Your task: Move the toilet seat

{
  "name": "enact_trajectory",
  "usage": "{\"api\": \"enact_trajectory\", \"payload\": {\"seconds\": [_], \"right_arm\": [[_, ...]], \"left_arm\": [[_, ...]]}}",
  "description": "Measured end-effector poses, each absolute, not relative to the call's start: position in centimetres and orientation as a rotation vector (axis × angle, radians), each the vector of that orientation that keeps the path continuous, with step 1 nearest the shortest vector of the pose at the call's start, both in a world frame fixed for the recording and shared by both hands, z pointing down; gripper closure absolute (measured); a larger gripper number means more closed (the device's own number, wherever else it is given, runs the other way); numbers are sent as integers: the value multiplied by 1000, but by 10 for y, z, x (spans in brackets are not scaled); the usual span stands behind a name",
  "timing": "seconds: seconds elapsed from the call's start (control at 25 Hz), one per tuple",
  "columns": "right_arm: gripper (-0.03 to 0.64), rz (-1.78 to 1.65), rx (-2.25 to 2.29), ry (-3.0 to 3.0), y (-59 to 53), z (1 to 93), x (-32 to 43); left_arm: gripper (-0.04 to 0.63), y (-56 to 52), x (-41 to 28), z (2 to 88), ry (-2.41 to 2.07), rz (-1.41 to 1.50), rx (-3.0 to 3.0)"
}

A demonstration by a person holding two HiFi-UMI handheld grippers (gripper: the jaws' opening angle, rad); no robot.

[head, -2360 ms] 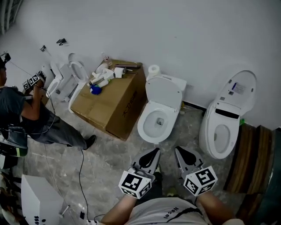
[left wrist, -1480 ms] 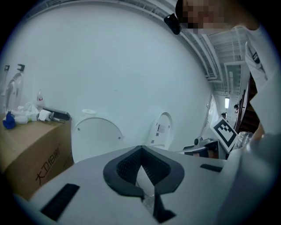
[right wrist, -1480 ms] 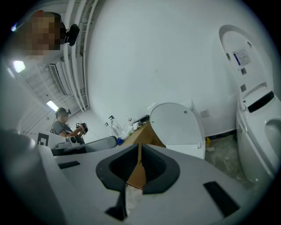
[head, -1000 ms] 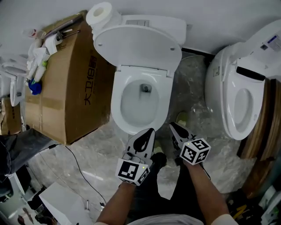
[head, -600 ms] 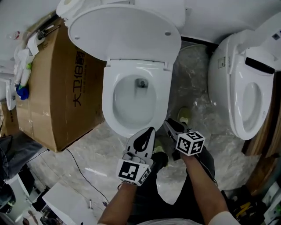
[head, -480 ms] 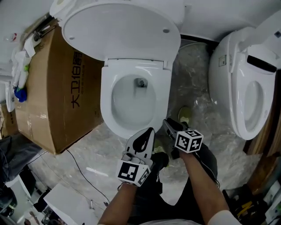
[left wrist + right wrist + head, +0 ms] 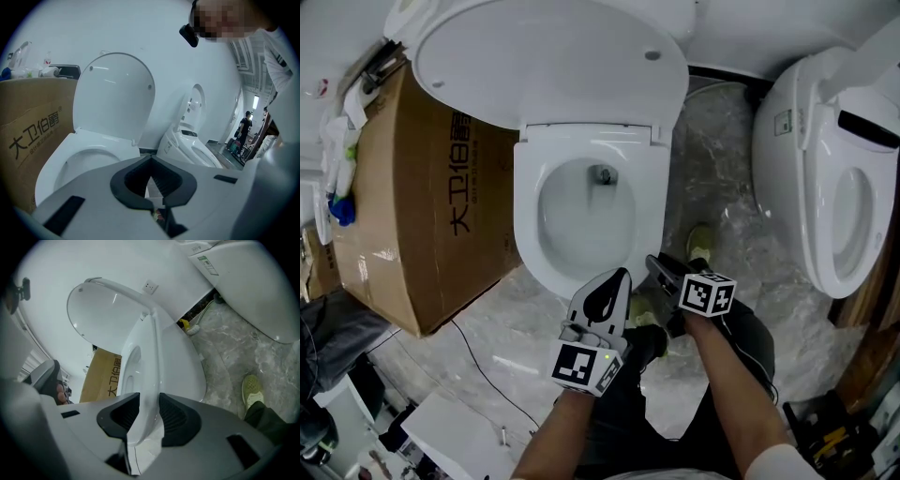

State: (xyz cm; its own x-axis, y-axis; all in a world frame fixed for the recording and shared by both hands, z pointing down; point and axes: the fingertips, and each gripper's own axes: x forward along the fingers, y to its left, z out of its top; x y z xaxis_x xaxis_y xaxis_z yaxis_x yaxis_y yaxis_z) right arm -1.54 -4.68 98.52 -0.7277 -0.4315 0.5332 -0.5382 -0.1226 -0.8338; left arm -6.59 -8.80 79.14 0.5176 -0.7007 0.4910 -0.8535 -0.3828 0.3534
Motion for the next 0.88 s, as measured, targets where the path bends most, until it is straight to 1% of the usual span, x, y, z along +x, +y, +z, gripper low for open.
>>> {"api": "enact_trajectory", "payload": {"seconds": [0.24,0.28,0.32,0.44,0.64,0.88], "right_arm": [[504,2277,1061,-1983,-50,988,-13],[542,2289,1047,-1987,-50,987,-14],[548,2282,1039,-1990,-50,986,-14],[549,2257,1021,-1986,-49,984,-15],[552,2310,979,-1977,-49,969,-15],[552,2345,945,-1946,-51,935,-14]], "left_arm": [[586,-91,-64,794,-1256,348,2195],[587,-90,-65,793,-1255,351,2196],[586,-90,-65,793,-1254,353,2195],[586,-87,-66,790,-1254,361,2192],[586,-85,-64,777,-1249,367,2200],[587,-87,-62,730,-1260,337,2221]]}}
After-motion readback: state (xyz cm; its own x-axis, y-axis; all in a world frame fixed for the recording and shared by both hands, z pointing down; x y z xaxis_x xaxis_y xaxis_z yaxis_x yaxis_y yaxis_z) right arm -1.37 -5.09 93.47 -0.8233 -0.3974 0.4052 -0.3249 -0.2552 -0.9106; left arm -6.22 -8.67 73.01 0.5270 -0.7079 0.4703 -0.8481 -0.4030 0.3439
